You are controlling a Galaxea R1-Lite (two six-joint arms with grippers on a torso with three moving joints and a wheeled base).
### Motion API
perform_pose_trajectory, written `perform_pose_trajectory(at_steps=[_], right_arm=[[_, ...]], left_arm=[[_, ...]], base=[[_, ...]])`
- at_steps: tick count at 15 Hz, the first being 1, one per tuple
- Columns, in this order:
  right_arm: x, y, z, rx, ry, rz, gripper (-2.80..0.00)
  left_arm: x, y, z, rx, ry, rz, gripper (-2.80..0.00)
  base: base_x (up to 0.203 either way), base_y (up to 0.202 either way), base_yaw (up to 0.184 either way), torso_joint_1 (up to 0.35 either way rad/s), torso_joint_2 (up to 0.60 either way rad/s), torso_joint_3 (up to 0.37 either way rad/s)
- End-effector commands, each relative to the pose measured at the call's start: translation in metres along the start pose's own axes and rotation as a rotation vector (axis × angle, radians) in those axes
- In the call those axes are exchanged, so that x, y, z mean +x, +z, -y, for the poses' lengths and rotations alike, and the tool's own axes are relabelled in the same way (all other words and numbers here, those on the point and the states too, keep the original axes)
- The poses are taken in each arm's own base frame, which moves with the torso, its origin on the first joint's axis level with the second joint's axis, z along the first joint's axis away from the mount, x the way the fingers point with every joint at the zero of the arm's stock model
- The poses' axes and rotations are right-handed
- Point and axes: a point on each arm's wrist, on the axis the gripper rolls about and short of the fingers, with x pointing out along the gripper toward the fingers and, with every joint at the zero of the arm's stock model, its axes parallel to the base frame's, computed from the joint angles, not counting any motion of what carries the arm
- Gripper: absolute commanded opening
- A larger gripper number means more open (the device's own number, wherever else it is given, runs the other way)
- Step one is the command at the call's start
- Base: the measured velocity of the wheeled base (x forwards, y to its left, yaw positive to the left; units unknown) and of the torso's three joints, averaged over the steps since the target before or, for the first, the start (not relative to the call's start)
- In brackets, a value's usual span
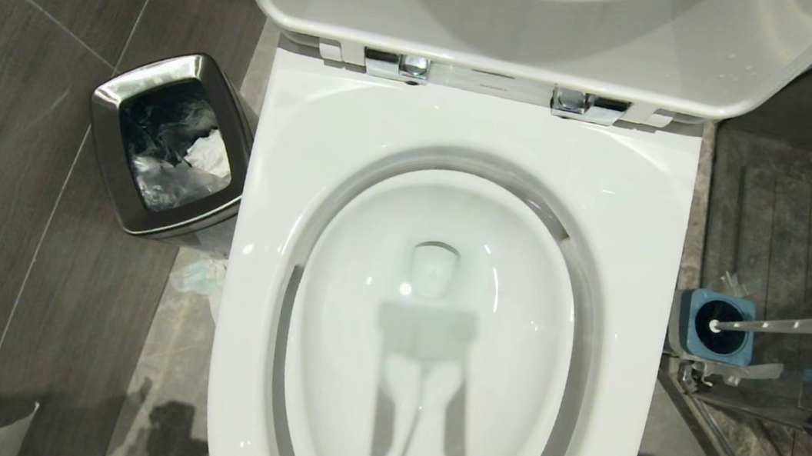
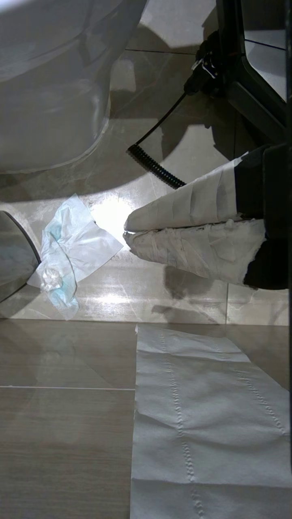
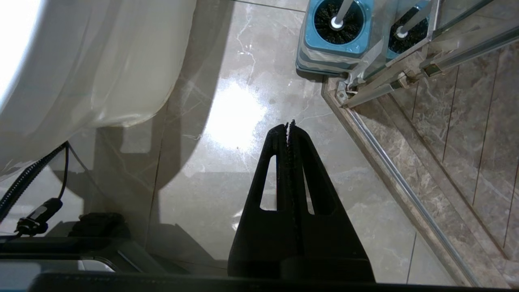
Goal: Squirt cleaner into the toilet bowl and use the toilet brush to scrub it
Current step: Pour in the cleaning agent
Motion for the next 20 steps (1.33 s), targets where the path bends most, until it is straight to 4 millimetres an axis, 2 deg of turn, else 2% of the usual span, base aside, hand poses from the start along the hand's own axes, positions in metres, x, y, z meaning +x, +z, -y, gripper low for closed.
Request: perform_pose_trajectory(at_steps=[1, 8, 10, 13, 14, 17, 18, 20], right_arm=[[0.0, 0.0, 0.0, 0.0, 0.0, -0.002, -2.8], [-0.001, 0.002, 0.0, -0.005, 0.003, -0.012, -2.8], [-0.008, 0.017, -0.001, -0.002, 0.005, -0.014, -2.8], [-0.029, 0.047, -0.002, 0.008, 0.026, -0.132, -2.8], [-0.027, 0.057, -0.002, 0.012, 0.033, -0.187, -2.8], [0.001, 0.095, -0.005, 0.02, 0.047, -0.344, -2.8], [0.016, 0.107, -0.006, 0.022, 0.051, -0.391, -2.8], [0.062, 0.123, -0.009, 0.025, 0.06, -0.415, -2.8]], left_arm=[[0.0, 0.0, 0.0, 0.0, 0.0, -0.003, -2.8], [0.0, 0.0, 0.0, 0.0, 0.0, -0.003, -2.8], [0.0, 0.0, 0.0, 0.0, 0.0, -0.003, -2.8], [0.0, 0.0, 0.0, 0.0, 0.0, -0.003, -2.8], [0.0, 0.0, 0.0, 0.0, 0.0, -0.003, -2.8], [0.0, 0.0, 0.0, 0.0, 0.0, -0.003, -2.8], [0.0, 0.0, 0.0, 0.0, 0.0, -0.003, -2.8], [0.0, 0.0, 0.0, 0.0, 0.0, -0.002, -2.8]], base=[[0.0, 0.0, 0.0, 0.0, 0.0, 0.0], [0.0, 0.0, 0.0, 0.0, 0.0, 0.0], [0.0, 0.0, 0.0, 0.0, 0.0, 0.0], [0.0, 0.0, 0.0, 0.0, 0.0, 0.0], [0.0, 0.0, 0.0, 0.0, 0.0, 0.0], [0.0, 0.0, 0.0, 0.0, 0.0, 0.0], [0.0, 0.0, 0.0, 0.0, 0.0, 0.0], [0.0, 0.0, 0.0, 0.0, 0.0, 0.0]])
